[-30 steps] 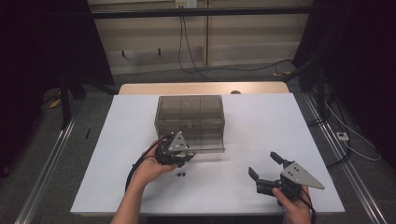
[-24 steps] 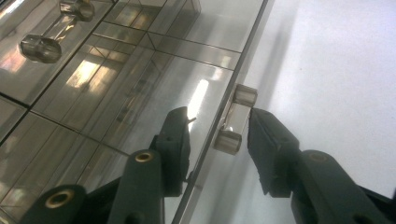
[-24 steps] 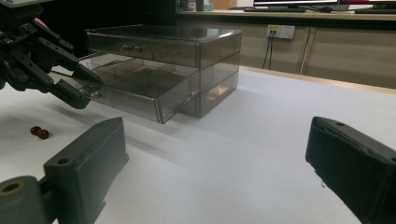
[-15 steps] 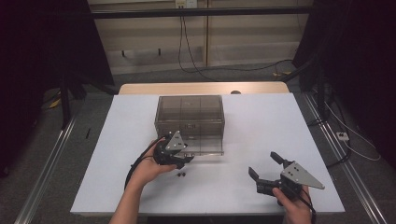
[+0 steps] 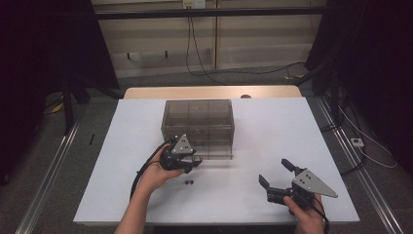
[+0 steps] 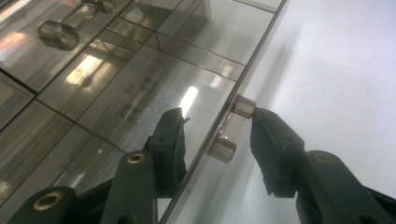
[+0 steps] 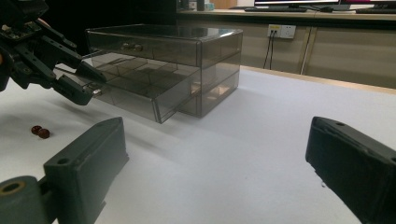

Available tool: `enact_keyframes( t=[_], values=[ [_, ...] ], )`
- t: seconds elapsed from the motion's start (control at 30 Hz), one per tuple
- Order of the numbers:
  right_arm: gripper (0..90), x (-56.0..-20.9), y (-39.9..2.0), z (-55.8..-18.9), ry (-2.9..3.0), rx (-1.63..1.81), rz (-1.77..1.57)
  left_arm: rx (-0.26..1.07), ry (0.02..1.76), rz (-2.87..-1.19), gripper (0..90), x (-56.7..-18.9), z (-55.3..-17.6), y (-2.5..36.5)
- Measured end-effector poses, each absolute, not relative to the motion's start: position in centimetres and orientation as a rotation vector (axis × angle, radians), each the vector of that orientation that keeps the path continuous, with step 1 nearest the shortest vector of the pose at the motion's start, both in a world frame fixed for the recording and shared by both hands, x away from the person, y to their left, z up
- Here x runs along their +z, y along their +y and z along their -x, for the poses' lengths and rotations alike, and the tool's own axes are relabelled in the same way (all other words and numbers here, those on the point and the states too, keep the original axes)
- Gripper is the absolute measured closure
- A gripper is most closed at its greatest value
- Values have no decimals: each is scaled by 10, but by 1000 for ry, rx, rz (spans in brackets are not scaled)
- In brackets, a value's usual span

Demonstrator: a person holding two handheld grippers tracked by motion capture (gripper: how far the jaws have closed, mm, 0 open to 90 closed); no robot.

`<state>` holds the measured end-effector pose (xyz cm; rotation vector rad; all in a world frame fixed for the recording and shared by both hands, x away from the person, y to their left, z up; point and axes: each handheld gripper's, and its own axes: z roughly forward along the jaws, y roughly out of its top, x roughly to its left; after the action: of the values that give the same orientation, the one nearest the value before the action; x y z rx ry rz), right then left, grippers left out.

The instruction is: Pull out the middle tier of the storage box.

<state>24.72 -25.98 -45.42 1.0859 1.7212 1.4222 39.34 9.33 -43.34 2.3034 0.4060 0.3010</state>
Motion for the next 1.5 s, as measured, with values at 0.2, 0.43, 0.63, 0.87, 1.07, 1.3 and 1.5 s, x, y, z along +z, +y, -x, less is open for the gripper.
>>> enact_keyframes(
  t=[0.2, 0.43, 0.63, 0.87, 1.07, 1.3, 1.5],
  values=[
    [45, -454, -260, -248, 1722, 1423, -1086, 302, 419, -2283, 561, -434, -396, 92],
    [45, -454, -260, -248, 1720, 1424, -1089, 303, 426, -2282, 555, -432, -397, 91],
    [45, -454, -260, -247, 1718, 1424, -1088, 298, 420, -2285, 554, -432, -396, 92],
    [45, -454, -260, -248, 1721, 1425, -1086, 297, 418, -2300, 553, -431, -395, 92],
    [45, -454, -260, -247, 1719, 1425, -1085, 303, 423, -2299, 549, -431, -395, 92],
    [45, -454, -260, -247, 1721, 1426, -1084, 293, 444, -2295, 486, -430, -394, 91],
    [45, -454, -260, -247, 1720, 1426, -1084, 274, 462, -2282, 474, -430, -394, 92]
  ],
)
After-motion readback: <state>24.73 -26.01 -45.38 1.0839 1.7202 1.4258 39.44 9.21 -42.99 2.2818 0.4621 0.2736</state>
